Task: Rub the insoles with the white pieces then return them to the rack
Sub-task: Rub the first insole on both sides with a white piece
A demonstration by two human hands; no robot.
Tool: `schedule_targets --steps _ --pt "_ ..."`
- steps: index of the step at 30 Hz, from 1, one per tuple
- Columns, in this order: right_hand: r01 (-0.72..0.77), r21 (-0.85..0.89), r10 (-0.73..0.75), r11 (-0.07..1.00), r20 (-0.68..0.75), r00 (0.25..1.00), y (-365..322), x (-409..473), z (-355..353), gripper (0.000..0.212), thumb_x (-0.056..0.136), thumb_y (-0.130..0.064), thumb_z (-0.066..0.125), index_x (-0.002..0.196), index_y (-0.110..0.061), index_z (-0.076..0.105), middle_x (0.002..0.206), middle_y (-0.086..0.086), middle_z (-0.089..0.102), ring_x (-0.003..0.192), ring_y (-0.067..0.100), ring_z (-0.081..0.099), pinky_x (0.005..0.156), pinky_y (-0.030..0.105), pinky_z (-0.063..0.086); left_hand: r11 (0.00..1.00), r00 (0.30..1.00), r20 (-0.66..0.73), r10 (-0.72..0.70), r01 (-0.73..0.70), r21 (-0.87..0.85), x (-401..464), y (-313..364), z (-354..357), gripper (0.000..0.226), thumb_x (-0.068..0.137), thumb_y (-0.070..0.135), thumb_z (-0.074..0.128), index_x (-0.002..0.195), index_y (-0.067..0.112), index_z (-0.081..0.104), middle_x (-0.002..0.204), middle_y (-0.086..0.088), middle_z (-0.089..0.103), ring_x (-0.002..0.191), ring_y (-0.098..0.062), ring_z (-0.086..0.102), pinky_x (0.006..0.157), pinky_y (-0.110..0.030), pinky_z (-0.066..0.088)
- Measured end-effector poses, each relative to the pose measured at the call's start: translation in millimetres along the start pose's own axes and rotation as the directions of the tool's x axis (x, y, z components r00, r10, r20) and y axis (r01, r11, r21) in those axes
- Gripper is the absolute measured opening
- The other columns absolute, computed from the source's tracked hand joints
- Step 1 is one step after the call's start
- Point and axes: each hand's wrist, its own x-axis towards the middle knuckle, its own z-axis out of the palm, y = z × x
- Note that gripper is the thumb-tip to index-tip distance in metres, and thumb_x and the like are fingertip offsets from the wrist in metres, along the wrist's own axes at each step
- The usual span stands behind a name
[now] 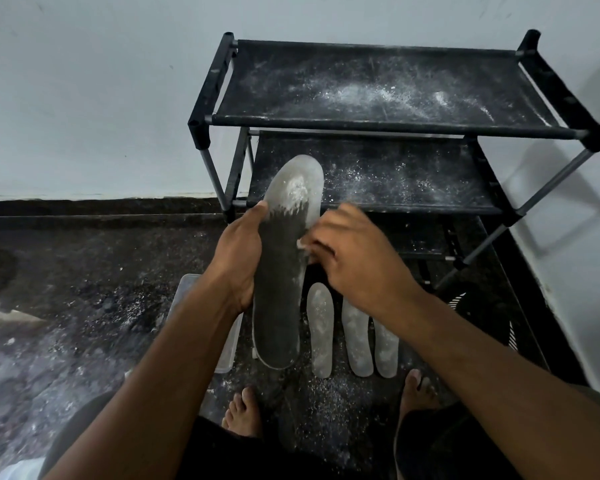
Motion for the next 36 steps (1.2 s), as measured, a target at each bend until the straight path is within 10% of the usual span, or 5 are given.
schedule_targets --steps 13,17,23,27,36 --pt "0.058 0.100 -0.074 0.993 0.173 0.982 -8.2 -5.7 8.1 0.013 0.090 -0.024 0.067 0.100 -0.019 0.074 0.095 -0.011 0.063 0.096 0.008 0.047 0.084 0.030 0.046 0.998 0.997 -0.082 0.002 -0.007 -0.058 3.1 -0.1 -3.6 0.035 0.108 0.030 0.047 0.111 0.002 0.068 0.094 -0.022 0.077 0.077 -0.031 0.076 0.065 -0.041 0.063" --pt "0.080 0.091 -0.079 0.993 -0.014 0.997 -5.2 -3.7 3.5 0.013 0.092 -0.025 0.065 0.097 -0.018 0.075 0.089 -0.008 0.063 0.089 0.011 0.047 0.077 0.029 0.045 0.997 0.995 -0.098 0.021 -0.028 -0.074 1.8 3.9 -3.7 0.030 0.108 0.024 0.047 0.099 0.004 0.068 0.075 -0.014 0.077 0.062 -0.024 0.074 0.053 -0.033 0.061" --pt "0.080 0.226 -0.115 0.971 0.147 0.982 -15.0 -8.7 11.6 0.010 0.089 -0.018 0.070 0.097 -0.016 0.076 0.094 -0.008 0.066 0.094 0.006 0.047 0.084 0.029 0.046 0.959 0.995 0.031 -0.093 0.098 -0.267 2.7 3.7 -5.3 0.053 0.111 0.036 0.029 0.132 -0.004 0.057 0.121 -0.025 0.071 0.092 -0.032 0.075 0.080 -0.042 0.064" --pt "0.076 0.168 -0.069 0.983 -0.049 0.996 -9.7 -6.7 4.1 0.011 0.090 -0.023 0.069 0.097 -0.017 0.076 0.091 -0.008 0.064 0.090 0.011 0.049 0.077 0.032 0.047 0.967 0.995 0.071 -0.063 0.078 -0.241 3.6 4.7 -4.5 0.047 0.112 0.029 0.030 0.107 -0.004 0.063 0.081 -0.018 0.077 0.062 -0.023 0.074 0.056 -0.031 0.060" --pt "-0.001 0.350 -0.005 0.937 0.016 1.000 -11.7 -8.9 9.4 0.003 0.084 -0.023 0.076 0.086 -0.021 0.077 0.083 -0.013 0.066 0.083 0.006 0.054 0.075 0.026 0.047 0.914 0.979 0.188 -0.079 0.147 -0.378 15.3 3.7 -18.7 0.058 0.109 0.039 0.031 0.141 -0.004 0.052 0.128 -0.022 0.068 0.097 -0.029 0.072 0.079 -0.038 0.062"
